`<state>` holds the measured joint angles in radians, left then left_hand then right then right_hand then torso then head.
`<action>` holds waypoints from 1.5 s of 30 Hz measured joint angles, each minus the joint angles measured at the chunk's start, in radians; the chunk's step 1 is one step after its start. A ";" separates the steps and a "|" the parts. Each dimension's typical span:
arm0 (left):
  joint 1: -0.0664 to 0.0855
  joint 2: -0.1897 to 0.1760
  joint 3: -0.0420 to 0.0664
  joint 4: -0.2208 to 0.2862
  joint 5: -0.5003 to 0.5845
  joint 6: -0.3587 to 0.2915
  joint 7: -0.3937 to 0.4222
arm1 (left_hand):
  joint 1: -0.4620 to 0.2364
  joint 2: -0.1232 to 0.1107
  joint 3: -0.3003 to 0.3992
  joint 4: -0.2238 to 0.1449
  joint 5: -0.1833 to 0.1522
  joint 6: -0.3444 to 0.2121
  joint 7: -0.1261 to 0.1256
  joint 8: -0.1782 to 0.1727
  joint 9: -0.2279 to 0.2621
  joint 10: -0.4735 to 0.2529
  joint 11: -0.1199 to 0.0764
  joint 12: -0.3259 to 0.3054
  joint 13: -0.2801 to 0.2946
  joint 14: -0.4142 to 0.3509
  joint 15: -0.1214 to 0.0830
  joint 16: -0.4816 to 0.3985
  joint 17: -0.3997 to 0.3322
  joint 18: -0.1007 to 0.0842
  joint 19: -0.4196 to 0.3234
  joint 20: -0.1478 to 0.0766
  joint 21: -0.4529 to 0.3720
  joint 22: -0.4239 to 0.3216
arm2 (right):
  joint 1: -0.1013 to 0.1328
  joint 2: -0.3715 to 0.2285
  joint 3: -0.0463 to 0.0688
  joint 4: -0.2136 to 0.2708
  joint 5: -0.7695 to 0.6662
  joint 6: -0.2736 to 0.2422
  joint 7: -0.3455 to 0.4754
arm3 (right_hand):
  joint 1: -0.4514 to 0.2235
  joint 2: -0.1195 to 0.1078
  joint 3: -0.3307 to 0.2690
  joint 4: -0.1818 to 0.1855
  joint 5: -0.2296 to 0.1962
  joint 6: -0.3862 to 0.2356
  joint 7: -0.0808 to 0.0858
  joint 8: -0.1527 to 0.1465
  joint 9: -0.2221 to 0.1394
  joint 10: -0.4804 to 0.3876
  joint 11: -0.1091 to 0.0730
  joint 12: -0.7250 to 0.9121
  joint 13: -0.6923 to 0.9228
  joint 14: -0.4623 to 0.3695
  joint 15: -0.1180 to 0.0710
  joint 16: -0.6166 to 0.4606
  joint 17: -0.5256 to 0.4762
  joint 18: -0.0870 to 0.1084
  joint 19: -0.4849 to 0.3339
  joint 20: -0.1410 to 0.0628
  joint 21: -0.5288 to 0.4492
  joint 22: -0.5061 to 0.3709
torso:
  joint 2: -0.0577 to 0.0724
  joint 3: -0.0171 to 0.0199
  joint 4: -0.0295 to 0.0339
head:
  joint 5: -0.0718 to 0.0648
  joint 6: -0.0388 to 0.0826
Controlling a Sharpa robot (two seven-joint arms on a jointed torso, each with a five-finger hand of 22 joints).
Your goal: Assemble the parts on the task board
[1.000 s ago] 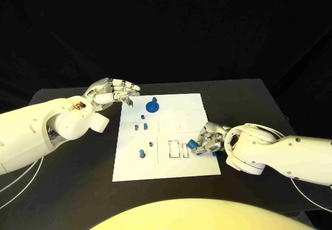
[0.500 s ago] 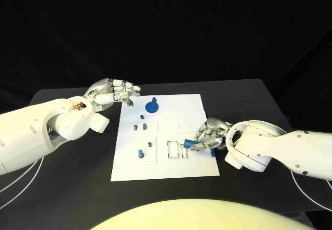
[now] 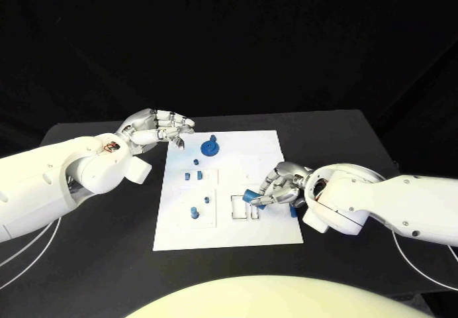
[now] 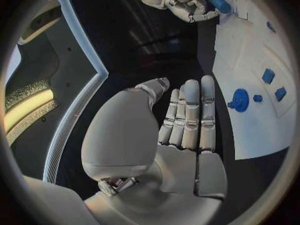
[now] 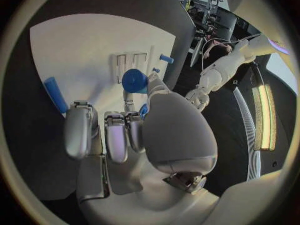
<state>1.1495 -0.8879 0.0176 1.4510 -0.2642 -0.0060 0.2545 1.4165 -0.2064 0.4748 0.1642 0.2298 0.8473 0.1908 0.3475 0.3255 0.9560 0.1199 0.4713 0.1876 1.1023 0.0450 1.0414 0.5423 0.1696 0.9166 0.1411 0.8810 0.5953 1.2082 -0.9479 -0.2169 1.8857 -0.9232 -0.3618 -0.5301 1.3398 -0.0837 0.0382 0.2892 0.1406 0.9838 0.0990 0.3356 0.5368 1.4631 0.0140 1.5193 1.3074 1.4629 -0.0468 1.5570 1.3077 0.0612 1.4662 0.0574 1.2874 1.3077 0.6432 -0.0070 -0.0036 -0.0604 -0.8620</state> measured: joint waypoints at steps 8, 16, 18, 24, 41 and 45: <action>0.000 0.001 0.000 0.000 0.000 0.001 0.000 | 0.000 0.000 0.000 0.000 0.000 0.000 0.000 0.000 0.000 0.000 0.000 0.000 0.000 0.000 0.000 0.000 0.000 0.000 0.000 0.000 0.000 0.000 | -0.013 0.060 0.000 -0.030 -0.016 0.003 -0.002 | -0.097 0.021 0.014 0.001 0.000 0.023 0.000 0.015 0.000 0.005 -0.009 0.000 0.000 0.004 -0.011 0.000 0.000 0.000 -0.002 -0.003 0.000 0.000 | 0.000 0.0003 -0.0001 | 0.003 0.001; 0.000 0.000 0.000 0.001 0.000 0.001 0.000 | 0.000 0.000 0.000 0.000 0.000 0.000 0.000 0.000 0.000 0.000 0.000 0.000 0.000 0.000 0.000 0.000 0.001 0.000 0.000 0.000 0.000 0.000 | -0.021 0.098 0.000 -0.058 -0.060 0.000 -0.011 | -0.128 0.024 0.022 0.001 0.000 0.024 0.001 0.043 0.002 0.005 -0.020 0.000 0.000 0.004 -0.018 0.000 0.000 0.000 0.000 -0.015 0.000 0.000 | 0.001 0.0006 0.0001 | 0.005 0.001; 0.000 0.000 0.000 0.001 0.000 0.001 0.000 | 0.000 0.000 0.000 0.000 0.000 0.000 0.000 0.000 0.000 0.000 0.000 0.000 0.000 0.000 0.000 0.000 0.001 0.000 0.000 0.000 0.000 0.000 | -0.022 0.105 0.000 -0.064 -0.070 0.000 -0.014 | -0.132 0.028 0.023 0.002 0.000 0.025 -0.001 0.044 0.002 0.005 -0.020 0.000 0.000 0.004 -0.018 0.000 0.000 0.000 0.000 -0.015 0.000 0.000 | 0.001 0.0005 0.0000 | 0.005 0.000; 0.000 0.000 0.000 0.001 0.000 0.001 -0.001 | 0.000 0.000 0.000 0.000 0.000 0.000 0.000 0.000 0.000 0.000 0.000 0.000 0.000 0.000 0.000 0.000 0.001 0.000 0.000 0.000 0.000 0.000 | -0.022 0.120 0.000 -0.080 -0.102 0.009 -0.023 | -0.138 0.028 0.023 0.002 0.000 0.030 -0.006 0.044 0.021 0.005 -0.020 0.000 0.000 0.004 -0.018 0.000 0.000 0.000 0.000 -0.015 0.000 0.000 | 0.001 0.0001 0.0003 | 0.005 -0.001; 0.000 -0.003 0.000 0.003 0.000 0.001 -0.001 | 0.000 0.000 0.000 0.000 0.000 0.000 0.000 0.000 0.000 0.000 0.000 0.000 0.000 0.000 0.000 0.000 0.000 0.000 0.000 0.000 0.000 0.000 | -0.039 0.142 0.001 -0.095 -0.154 0.041 -0.046 | -0.171 0.030 0.032 -0.001 -0.004 0.049 -0.024 0.052 0.025 0.002 -0.023 0.000 0.001 0.001 -0.022 0.000 0.000 0.000 0.000 -0.014 0.000 0.000 | 0.000 0.0009 -0.0001 | 0.007 -0.002; 0.000 -0.003 0.000 0.003 0.000 0.001 -0.002 | 0.000 0.000 0.000 0.000 0.000 0.000 0.000 0.000 0.000 0.000 0.000 0.000 0.000 0.000 0.000 0.000 0.000 0.000 0.000 0.000 0.000 0.000 | -0.042 0.142 0.000 -0.094 -0.164 0.045 -0.048 | -0.193 0.039 0.034 0.002 -0.004 0.063 -0.037 0.060 0.030 0.001 -0.023 0.000 0.001 0.004 -0.025 0.000 0.000 0.000 0.000 -0.014 0.000 0.000 | 0.000 0.0009 -0.0007 | 0.007 -0.002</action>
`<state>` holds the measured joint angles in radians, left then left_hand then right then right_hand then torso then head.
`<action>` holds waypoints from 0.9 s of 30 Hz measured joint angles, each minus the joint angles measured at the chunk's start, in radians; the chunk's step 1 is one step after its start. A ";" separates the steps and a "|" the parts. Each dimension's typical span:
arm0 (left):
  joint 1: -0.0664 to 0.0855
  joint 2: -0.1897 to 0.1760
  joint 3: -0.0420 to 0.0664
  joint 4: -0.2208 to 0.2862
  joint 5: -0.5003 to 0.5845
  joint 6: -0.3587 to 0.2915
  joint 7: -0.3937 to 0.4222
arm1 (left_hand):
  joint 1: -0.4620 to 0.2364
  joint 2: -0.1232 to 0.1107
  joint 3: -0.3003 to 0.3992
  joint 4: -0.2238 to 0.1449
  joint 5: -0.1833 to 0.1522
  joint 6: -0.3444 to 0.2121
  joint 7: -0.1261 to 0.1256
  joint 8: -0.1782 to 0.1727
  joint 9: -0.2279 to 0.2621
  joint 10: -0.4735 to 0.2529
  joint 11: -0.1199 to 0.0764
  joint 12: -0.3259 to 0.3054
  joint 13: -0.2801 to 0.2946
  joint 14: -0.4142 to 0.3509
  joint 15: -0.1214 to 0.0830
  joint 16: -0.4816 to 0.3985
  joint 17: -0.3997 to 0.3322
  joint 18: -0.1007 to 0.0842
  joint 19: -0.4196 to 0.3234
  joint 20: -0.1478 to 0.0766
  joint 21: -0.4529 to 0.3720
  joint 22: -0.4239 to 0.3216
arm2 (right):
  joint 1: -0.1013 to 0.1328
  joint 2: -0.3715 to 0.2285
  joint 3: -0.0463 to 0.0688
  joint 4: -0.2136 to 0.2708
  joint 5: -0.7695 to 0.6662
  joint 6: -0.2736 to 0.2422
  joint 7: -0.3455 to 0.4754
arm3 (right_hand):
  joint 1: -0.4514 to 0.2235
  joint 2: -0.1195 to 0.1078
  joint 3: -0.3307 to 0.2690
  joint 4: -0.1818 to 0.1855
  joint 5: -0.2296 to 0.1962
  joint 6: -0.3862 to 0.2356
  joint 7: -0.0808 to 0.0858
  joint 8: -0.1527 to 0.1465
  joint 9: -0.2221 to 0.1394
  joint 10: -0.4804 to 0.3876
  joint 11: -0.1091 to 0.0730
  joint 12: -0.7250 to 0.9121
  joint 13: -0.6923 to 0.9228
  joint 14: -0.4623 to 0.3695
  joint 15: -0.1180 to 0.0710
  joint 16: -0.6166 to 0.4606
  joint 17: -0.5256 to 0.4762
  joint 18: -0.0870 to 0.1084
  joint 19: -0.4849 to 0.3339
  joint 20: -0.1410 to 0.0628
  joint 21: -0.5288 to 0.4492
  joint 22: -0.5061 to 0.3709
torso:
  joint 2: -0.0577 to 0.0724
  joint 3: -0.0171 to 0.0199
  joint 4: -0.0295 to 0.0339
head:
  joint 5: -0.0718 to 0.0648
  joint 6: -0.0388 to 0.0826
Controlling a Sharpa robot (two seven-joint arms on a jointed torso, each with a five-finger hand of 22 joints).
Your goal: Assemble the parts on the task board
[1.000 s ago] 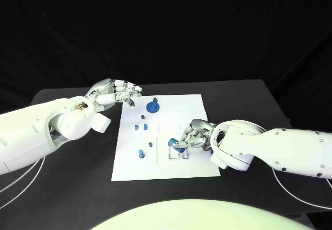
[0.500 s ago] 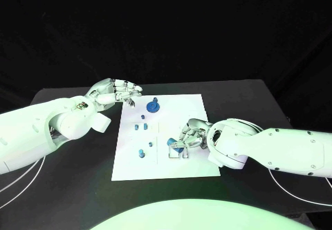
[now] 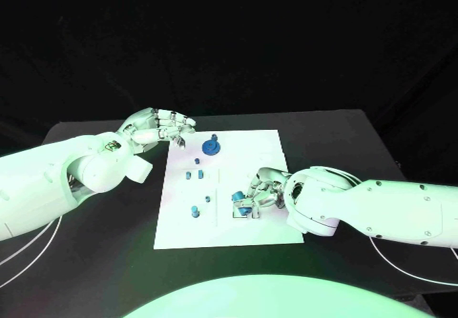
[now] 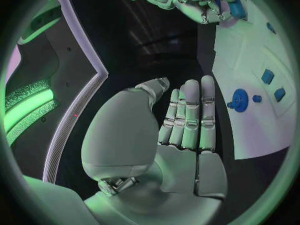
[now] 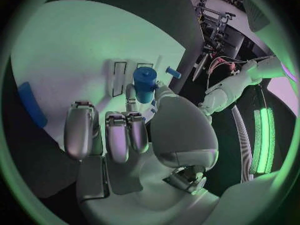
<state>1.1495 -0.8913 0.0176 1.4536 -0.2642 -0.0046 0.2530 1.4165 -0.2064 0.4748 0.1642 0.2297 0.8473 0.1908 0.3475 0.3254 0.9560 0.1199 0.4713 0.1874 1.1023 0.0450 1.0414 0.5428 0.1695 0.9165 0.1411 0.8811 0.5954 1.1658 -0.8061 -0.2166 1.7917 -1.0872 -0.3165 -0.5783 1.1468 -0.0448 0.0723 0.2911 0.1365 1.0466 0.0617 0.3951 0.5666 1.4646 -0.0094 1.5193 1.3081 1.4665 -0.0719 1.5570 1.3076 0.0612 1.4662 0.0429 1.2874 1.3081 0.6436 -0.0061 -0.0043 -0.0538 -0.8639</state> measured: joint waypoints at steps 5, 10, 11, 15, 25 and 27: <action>0.000 0.000 0.000 0.000 0.000 0.000 0.000 | 0.000 0.000 0.000 0.000 0.000 0.000 0.000 0.000 0.000 0.000 0.000 0.000 0.000 0.000 0.000 0.000 0.000 0.000 0.000 0.000 0.000 0.000 | -0.002 -0.001 0.000 0.002 -0.012 0.002 -0.001 | -0.021 0.006 0.000 0.000 0.003 0.003 -0.003 0.004 0.003 0.000 0.000 0.000 0.000 0.000 0.000 0.002 0.001 0.000 0.000 0.000 0.000 0.000 | 0.000 0.0000 -0.0002 | -0.002 0.002; 0.000 0.000 0.000 0.000 0.000 0.000 -0.001 | 0.000 0.000 -0.001 0.007 0.000 0.000 0.000 0.000 0.000 -0.004 0.004 0.000 0.001 0.000 0.000 0.000 0.002 0.000 0.004 0.004 -0.007 -0.005 | -0.003 -0.002 -0.001 0.002 -0.020 0.002 -0.002 | -0.103 0.007 -0.012 0.002 0.008 0.009 -0.009 0.020 0.015 0.000 0.000 0.000 0.000 0.000 0.000 0.004 0.000 0.000 0.000 -0.007 0.000 0.000 | 0.000 0.0003 -0.0002 | -0.002 0.003; 0.000 0.000 0.000 0.000 0.000 0.000 -0.001 | 0.000 0.000 -0.001 0.007 0.000 0.000 0.000 0.000 0.000 -0.004 0.004 0.000 0.001 0.000 0.000 0.000 0.002 0.000 0.004 0.004 -0.007 -0.005 | -0.003 -0.002 -0.001 0.003 -0.021 0.002 -0.002 | -0.116 0.005 -0.026 0.002 0.004 0.008 -0.008 0.024 0.015 0.000 0.000 0.000 0.000 0.000 0.000 0.004 0.001 0.000 0.000 -0.007 0.000 0.000 | 0.000 0.0003 -0.0001 | -0.002 0.003; 0.000 0.000 0.000 -0.001 0.000 0.000 -0.001 | 0.000 0.000 -0.002 0.007 0.000 0.000 0.000 0.000 0.000 -0.004 0.004 0.000 0.001 0.000 0.000 0.000 0.002 0.000 0.004 0.004 -0.007 -0.005 | -0.003 -0.004 -0.001 0.005 -0.024 0.002 -0.001 | -0.167 0.008 -0.072 0.003 0.003 0.001 -0.010 0.034 0.019 0.003 -0.005 0.000 0.000 0.000 0.000 0.004 0.000 0.000 0.000 -0.007 0.000 0.000 | 0.000 0.0003 -0.0001 | -0.002 0.003; 0.000 0.000 0.000 -0.001 0.000 0.000 -0.002 | 0.000 0.000 -0.002 0.007 0.000 0.000 0.000 0.000 0.000 -0.004 0.003 0.004 0.001 0.000 0.000 0.000 0.002 0.000 0.004 0.004 -0.007 -0.005 | -0.004 -0.010 -0.001 0.008 -0.027 0.002 0.005 | -0.189 0.013 -0.102 -0.002 0.003 -0.002 -0.006 0.038 0.021 0.002 -0.005 0.000 0.000 0.000 0.000 0.004 0.000 0.000 0.000 -0.007 0.000 0.000 | 0.000 0.0003 0.0004 | -0.002 0.003; 0.000 0.000 0.000 -0.001 0.000 0.000 -0.002 | 0.000 0.000 -0.002 0.007 0.000 0.000 0.000 0.000 0.000 -0.004 0.003 0.004 0.001 0.000 0.000 0.000 0.002 0.000 0.004 0.004 -0.007 -0.005 | -0.004 -0.011 -0.001 0.009 -0.027 0.003 0.006 | -0.176 0.014 -0.104 -0.004 0.003 -0.005 -0.010 0.038 0.023 0.002 -0.005 0.000 0.000 0.000 0.000 0.004 0.000 0.000 0.000 -0.007 0.000 0.000 | 0.000 0.0000 0.0003 | -0.002 0.002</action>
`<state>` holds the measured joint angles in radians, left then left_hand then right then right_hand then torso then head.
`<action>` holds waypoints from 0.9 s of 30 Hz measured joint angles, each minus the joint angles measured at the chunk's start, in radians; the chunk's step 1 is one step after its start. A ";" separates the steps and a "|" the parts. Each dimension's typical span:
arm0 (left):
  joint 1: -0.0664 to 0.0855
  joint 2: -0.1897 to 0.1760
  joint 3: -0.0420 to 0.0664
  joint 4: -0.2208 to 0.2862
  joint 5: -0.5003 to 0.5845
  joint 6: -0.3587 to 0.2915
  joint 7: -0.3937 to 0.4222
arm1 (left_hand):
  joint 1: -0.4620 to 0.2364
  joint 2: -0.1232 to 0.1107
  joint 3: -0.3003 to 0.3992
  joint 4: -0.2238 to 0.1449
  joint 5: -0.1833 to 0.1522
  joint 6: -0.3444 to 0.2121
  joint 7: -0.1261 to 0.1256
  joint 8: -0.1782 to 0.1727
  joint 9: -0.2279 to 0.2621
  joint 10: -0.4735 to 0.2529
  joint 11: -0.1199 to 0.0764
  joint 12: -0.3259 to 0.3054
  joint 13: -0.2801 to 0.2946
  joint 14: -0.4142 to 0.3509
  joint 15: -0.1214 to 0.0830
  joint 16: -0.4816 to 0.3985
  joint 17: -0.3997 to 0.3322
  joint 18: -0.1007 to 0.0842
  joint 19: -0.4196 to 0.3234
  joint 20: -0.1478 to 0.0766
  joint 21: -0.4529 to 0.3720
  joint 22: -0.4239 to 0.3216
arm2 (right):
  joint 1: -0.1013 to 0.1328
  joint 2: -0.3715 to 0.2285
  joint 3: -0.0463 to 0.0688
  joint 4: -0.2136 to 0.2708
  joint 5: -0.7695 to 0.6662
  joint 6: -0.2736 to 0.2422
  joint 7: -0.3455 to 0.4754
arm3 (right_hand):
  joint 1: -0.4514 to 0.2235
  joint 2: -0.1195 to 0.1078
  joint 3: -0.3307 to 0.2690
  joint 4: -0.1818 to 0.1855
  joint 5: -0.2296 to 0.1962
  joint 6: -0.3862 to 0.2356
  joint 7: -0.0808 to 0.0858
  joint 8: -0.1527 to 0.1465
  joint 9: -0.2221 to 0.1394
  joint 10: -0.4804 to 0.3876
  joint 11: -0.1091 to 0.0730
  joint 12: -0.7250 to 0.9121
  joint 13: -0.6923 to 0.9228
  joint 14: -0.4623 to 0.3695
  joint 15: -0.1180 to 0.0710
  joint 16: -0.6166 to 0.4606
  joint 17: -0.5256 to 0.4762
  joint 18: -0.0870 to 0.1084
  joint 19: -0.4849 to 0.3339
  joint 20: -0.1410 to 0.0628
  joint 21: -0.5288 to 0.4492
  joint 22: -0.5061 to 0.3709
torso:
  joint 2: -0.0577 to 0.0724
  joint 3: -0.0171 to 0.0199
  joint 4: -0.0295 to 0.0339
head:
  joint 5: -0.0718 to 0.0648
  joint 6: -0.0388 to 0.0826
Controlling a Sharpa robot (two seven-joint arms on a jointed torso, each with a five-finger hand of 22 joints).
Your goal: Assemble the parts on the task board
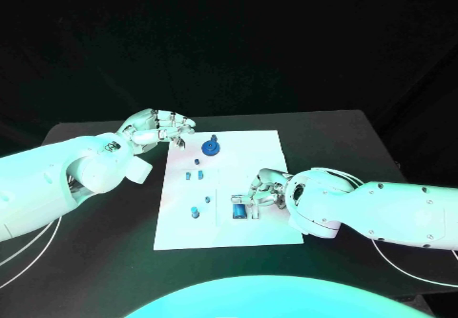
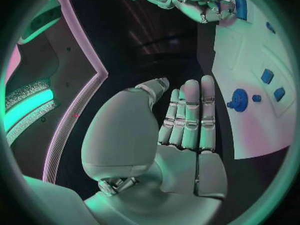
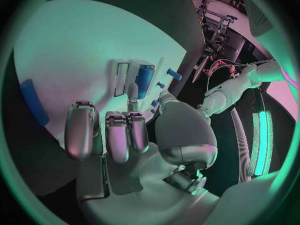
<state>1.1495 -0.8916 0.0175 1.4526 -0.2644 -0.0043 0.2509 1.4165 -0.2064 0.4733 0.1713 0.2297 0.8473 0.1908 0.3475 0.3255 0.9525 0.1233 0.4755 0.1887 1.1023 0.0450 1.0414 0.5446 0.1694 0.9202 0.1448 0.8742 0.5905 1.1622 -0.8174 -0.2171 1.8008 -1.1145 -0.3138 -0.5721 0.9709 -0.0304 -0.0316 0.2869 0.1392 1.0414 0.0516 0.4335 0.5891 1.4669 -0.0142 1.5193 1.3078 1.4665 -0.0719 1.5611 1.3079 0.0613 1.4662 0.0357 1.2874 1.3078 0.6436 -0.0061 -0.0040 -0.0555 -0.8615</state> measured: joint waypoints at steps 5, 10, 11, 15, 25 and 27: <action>0.000 0.000 0.000 0.000 0.000 0.000 0.000 | 0.000 0.000 0.000 0.000 0.000 0.000 0.000 0.000 0.000 0.000 0.000 0.000 0.000 0.000 0.000 0.000 0.000 0.000 0.000 0.000 0.000 0.000 | 0.000 -0.011 0.000 0.005 -0.003 0.000 0.005 | 0.053 0.008 -0.006 0.000 0.000 -0.002 0.002 0.004 0.001 0.000 0.000 0.000 0.000 0.000 0.000 0.000 0.000 0.000 0.000 0.000 0.000 0.000 | 0.000 -0.0003 -0.0001 | 0.001 -0.001; 0.000 -0.001 0.000 0.000 0.000 0.000 -0.001 | 0.003 0.003 0.000 0.000 0.000 -0.002 -0.002 0.000 0.000 0.000 0.000 0.000 0.000 0.000 0.000 0.000 0.000 0.000 0.000 0.000 0.000 0.000 | 0.003 -0.050 0.000 0.031 -0.007 -0.010 0.022 | 0.117 0.008 -0.016 -0.005 0.000 -0.012 0.004 0.011 0.001 0.000 0.000 -0.001 0.000 0.000 0.000 0.000 0.000 0.000 0.000 0.000 -0.016 0.000 | 0.000 -0.0002 0.0000 | 0.001 -0.001; 0.000 -0.001 0.000 0.000 0.000 0.000 -0.001 | 0.004 0.004 0.000 0.000 0.000 -0.003 -0.003 0.000 0.000 0.000 0.000 0.000 0.000 0.000 0.000 0.000 0.000 0.000 0.000 0.000 0.000 -0.002 | 0.008 -0.063 0.000 0.040 -0.007 -0.015 0.030 | 0.133 0.008 -0.018 -0.007 0.000 -0.016 0.005 0.011 0.001 0.000 0.000 -0.005 0.000 0.000 0.000 0.000 0.000 0.000 0.000 0.000 -0.022 0.000 | -0.001 -0.0001 -0.0001 | 0.001 -0.001; 0.000 -0.002 0.000 0.000 0.000 0.000 -0.001 | 0.004 0.004 0.000 0.000 0.000 -0.004 -0.004 0.000 0.000 0.000 0.000 0.000 0.000 0.000 0.000 0.000 0.000 0.000 0.000 0.000 0.000 -0.002 | 0.038 -0.114 0.002 0.068 0.004 -0.047 0.073 | 0.228 0.002 -0.030 -0.016 0.000 -0.078 0.027 -0.026 -0.016 -0.002 0.013 -0.016 0.000 0.000 0.004 -0.003 0.000 0.000 0.000 0.000 -0.057 0.000 | -0.001 0.0000 -0.0006 | 0.001 0.000; 0.000 -0.002 -0.001 0.001 0.003 -0.001 0.001 | 0.004 0.004 0.000 0.000 0.000 -0.004 -0.004 0.000 0.000 0.000 0.000 0.000 0.000 0.000 0.000 0.000 0.001 0.000 0.000 0.000 0.000 -0.002 | 0.088 -0.258 0.002 0.098 0.068 -0.121 0.151 | 0.355 -0.016 -0.031 -0.043 0.000 -0.130 0.059 -0.078 -0.042 0.000 0.036 -0.027 0.000 0.000 0.026 -0.006 0.000 0.000 0.000 0.022 -0.070 0.000 | -0.003 -0.0010 -0.0023 | -0.012 0.008; 0.000 -0.002 -0.002 0.001 0.004 -0.001 0.001 | 0.004 0.004 0.000 0.000 0.000 -0.004 -0.004 0.000 0.000 0.000 0.000 0.000 0.000 0.000 0.000 0.000 0.001 0.000 0.000 0.000 0.000 -0.002 | 0.089 -0.278 0.001 0.097 0.069 -0.119 0.151 | 0.363 -0.025 -0.031 -0.043 0.000 -0.130 0.059 -0.082 -0.043 0.000 0.037 -0.033 0.000 0.000 0.026 -0.006 0.000 0.000 0.000 0.022 -0.070 0.000 | -0.003 -0.0009 -0.0022 | -0.017 0.008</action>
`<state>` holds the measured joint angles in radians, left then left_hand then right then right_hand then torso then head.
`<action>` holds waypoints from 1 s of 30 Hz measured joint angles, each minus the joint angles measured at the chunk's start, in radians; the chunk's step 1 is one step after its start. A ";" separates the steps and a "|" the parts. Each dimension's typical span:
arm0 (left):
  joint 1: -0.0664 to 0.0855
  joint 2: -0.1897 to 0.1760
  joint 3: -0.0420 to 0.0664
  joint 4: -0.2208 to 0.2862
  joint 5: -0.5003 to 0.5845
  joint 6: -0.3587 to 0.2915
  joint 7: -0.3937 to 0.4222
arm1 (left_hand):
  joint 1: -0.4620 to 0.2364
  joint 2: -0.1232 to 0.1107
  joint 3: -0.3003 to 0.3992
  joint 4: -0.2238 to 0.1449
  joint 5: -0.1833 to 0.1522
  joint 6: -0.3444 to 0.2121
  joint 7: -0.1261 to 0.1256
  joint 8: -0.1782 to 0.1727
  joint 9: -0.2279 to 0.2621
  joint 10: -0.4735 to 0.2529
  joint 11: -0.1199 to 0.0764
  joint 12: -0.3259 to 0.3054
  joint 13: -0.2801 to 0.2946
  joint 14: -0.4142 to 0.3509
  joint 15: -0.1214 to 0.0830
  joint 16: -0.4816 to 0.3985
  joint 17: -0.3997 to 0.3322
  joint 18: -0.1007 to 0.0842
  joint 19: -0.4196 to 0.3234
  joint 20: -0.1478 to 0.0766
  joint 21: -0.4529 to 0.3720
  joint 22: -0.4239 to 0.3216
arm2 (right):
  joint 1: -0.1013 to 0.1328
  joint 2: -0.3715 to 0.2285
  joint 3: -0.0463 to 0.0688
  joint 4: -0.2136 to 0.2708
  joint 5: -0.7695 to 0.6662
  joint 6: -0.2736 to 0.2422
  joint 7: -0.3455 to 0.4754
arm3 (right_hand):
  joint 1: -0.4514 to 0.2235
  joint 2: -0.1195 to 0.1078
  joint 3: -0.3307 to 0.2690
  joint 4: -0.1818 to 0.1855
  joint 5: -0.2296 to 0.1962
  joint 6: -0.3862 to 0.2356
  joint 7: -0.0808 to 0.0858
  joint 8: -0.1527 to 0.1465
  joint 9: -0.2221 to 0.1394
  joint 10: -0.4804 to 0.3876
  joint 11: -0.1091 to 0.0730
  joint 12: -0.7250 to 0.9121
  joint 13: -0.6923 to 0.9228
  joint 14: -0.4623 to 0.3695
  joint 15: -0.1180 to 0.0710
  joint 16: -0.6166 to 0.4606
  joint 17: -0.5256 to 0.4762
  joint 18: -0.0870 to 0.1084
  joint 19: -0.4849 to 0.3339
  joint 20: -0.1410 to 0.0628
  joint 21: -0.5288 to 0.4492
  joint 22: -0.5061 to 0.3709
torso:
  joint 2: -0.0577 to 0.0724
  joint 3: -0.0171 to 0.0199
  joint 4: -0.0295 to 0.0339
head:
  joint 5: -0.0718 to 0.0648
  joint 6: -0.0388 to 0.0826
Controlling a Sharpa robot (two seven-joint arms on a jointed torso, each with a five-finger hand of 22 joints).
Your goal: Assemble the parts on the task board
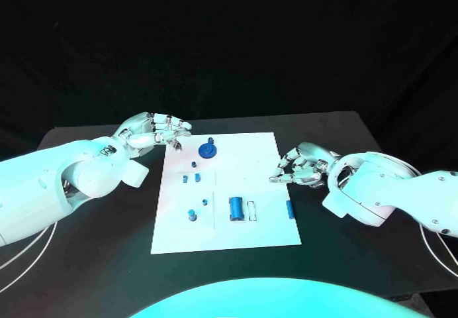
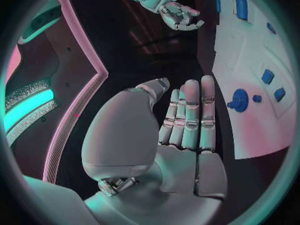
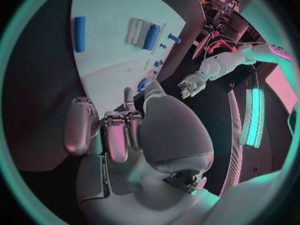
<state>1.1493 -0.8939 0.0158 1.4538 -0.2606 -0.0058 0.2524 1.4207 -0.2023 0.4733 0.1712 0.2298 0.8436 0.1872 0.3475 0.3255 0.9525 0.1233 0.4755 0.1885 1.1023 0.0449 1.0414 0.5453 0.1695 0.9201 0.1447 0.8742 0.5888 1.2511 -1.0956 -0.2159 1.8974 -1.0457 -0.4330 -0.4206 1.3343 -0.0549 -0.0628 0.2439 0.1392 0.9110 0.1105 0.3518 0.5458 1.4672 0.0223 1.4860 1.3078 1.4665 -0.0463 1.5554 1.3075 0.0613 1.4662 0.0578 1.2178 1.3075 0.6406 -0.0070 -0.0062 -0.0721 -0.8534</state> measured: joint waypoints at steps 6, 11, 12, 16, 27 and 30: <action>0.000 0.000 -0.001 0.003 0.003 0.000 0.000 | 0.000 0.000 0.000 0.000 0.000 0.000 0.000 0.000 0.000 0.000 0.000 0.000 0.000 0.000 0.000 0.000 0.000 0.000 0.000 0.000 0.000 0.000 | -0.025 -0.054 -0.002 -0.004 -0.019 0.032 -0.015 | 0.002 -0.002 0.000 0.000 0.000 0.008 -0.001 0.000 -0.002 0.000 0.000 0.000 0.000 0.000 0.000 0.000 0.000 0.000 0.000 0.000 0.008 0.000 | 0.001 0.0000 0.0008 | -0.008 0.001; 0.000 0.000 -0.001 0.003 0.004 -0.001 0.000 | 0.000 0.000 -0.003 0.003 0.000 0.000 0.000 0.000 0.000 0.000 0.000 0.000 0.001 -0.004 0.004 0.000 0.000 0.000 0.000 0.000 0.000 -0.001 | -0.054 -0.077 -0.003 -0.008 -0.038 0.050 -0.037 | -0.042 -0.017 -0.036 0.045 0.000 0.026 -0.004 -0.012 -0.009 0.000 0.000 0.009 0.000 0.000 0.000 0.000 0.000 0.000 0.000 0.000 0.032 0.000 | 0.002 0.0003 0.0012 | -0.010 0.000; 0.000 0.000 -0.001 0.004 0.004 -0.001 0.000 | 0.000 0.000 -0.003 0.003 0.000 0.000 0.000 0.000 0.000 0.000 0.000 0.000 0.001 -0.004 0.004 0.000 0.000 0.000 0.000 0.000 0.000 -0.001 | -0.059 -0.078 -0.004 -0.009 -0.041 0.052 -0.041 | -0.044 -0.018 -0.039 0.048 0.000 0.028 -0.007 -0.012 -0.009 0.000 0.000 0.009 0.000 0.000 0.000 0.000 0.000 0.000 0.000 0.000 0.036 0.000 | 0.002 0.0006 0.0017 | -0.010 0.000; 0.000 0.000 -0.001 0.005 0.005 -0.001 0.001 | 0.000 0.000 -0.003 0.003 0.000 0.000 0.000 0.000 0.000 0.000 0.000 0.000 0.001 -0.004 0.004 0.000 0.000 0.000 0.000 0.000 0.000 -0.001 | -0.073 -0.079 -0.004 -0.014 -0.057 0.053 -0.059 | -0.046 -0.017 -0.042 0.047 0.000 0.029 -0.007 -0.012 -0.009 0.000 0.000 0.014 0.000 0.000 0.000 0.000 0.000 0.000 0.000 0.000 0.040 0.000 | 0.002 0.0006 0.0018 | -0.011 -0.002; -0.001 -0.001 -0.002 0.008 0.006 -0.001 0.001 | 0.000 0.000 -0.003 0.003 0.000 0.000 0.000 0.000 0.000 0.000 0.000 0.000 0.001 -0.004 0.004 0.000 0.000 0.000 0.000 0.000 0.000 -0.001 | -0.098 -0.046 -0.006 -0.041 -0.090 0.060 -0.099 | -0.046 -0.017 -0.050 0.046 0.000 0.049 -0.013 -0.012 -0.009 0.000 0.000 0.014 0.000 0.000 0.000 0.000 0.000 0.000 0.000 0.000 0.043 0.001 | 0.002 -0.0005 0.0025 | -0.012 -0.007; -0.001 -0.002 -0.002 0.008 0.006 -0.001 0.001 | 0.000 0.000 -0.003 0.003 0.000 0.000 0.000 0.000 0.000 0.000 0.000 0.000 0.001 -0.004 0.004 0.000 0.000 0.000 0.000 0.000 0.000 -0.001 | -0.109 -0.035 -0.008 -0.048 -0.094 0.068 -0.107 | -0.053 -0.011 -0.058 0.047 0.000 0.061 -0.017 -0.012 -0.007 0.000 0.000 0.014 0.000 0.000 0.000 0.000 0.000 0.000 0.000 0.000 0.043 0.001 | 0.002 -0.0007 0.0030 | -0.011 -0.008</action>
<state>1.1482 -0.8964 0.0142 1.4615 -0.2544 -0.0065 0.2534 1.4207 -0.2023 0.4706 0.1739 0.2297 0.8437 0.1872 0.3475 0.3255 0.9525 0.1233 0.4755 0.1893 1.0986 0.0486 1.0414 0.5450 0.1695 0.9201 0.1447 0.8742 0.5879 1.1420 -1.1303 -0.2237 1.8496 -1.1393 -0.3653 -0.5271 1.2816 -0.0659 -0.1211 0.2911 0.1392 0.9716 0.0932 0.3393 0.5391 1.4672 0.0221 1.5005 1.3074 1.4665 -0.0464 1.5554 1.3073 0.0614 1.4661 0.0578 1.2611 1.3081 0.6427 -0.0077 -0.0033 -0.0826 -0.8614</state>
